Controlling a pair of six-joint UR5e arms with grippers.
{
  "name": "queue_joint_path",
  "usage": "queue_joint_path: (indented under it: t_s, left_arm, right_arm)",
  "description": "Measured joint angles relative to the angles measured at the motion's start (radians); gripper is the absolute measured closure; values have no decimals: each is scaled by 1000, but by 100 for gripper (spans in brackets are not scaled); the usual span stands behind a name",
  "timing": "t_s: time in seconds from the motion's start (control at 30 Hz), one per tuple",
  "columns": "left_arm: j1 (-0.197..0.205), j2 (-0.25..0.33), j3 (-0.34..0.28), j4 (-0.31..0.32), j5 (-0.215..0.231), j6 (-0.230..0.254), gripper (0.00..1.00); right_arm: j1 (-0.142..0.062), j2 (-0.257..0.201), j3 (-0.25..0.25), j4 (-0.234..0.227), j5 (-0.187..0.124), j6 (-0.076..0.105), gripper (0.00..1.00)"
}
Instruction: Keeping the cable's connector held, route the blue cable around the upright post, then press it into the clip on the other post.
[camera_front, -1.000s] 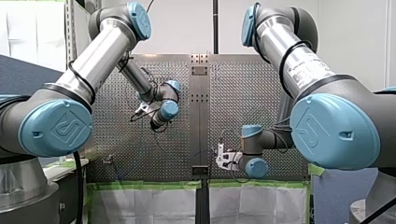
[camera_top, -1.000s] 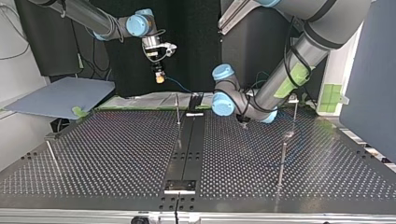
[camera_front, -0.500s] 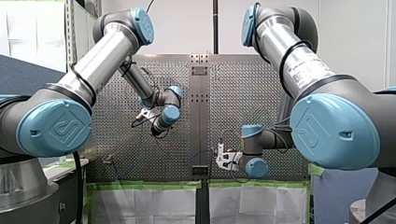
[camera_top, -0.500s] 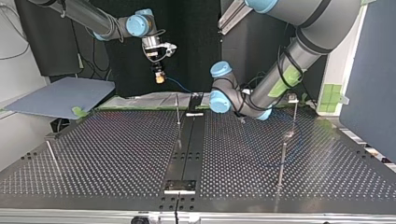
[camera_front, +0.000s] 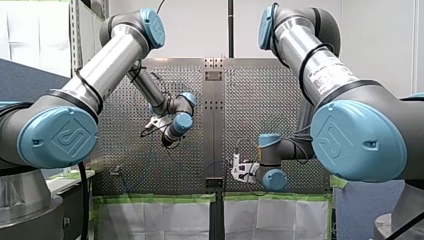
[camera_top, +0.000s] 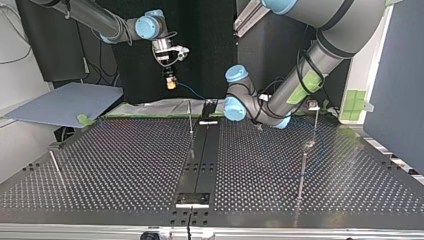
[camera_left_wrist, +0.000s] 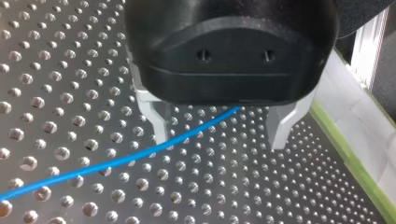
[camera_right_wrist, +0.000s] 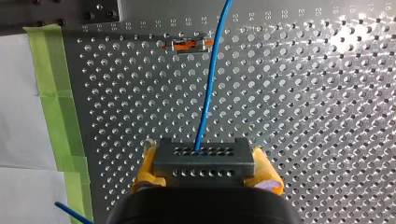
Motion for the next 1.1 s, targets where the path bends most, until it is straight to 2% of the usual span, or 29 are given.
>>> queue_joint_path:
  t_s: [0.3,0.43,0.83,1.1]
  left_arm:
    - [-6,-27,0,-34,14,-34,0]
    - [-20,-60,0,-27,40,-60,0]
    - [-49,-152,0,-18,74,-79,0]
    - [-56,-166,0,-6,112,-121,0]
  right_arm:
    - [0,0,0,0,1,-1,100]
    - [0,0,0,0,1,-2,100]
    - [0,0,0,0,1,-3,100]
    - [0,0,0,-2,1,-3,100]
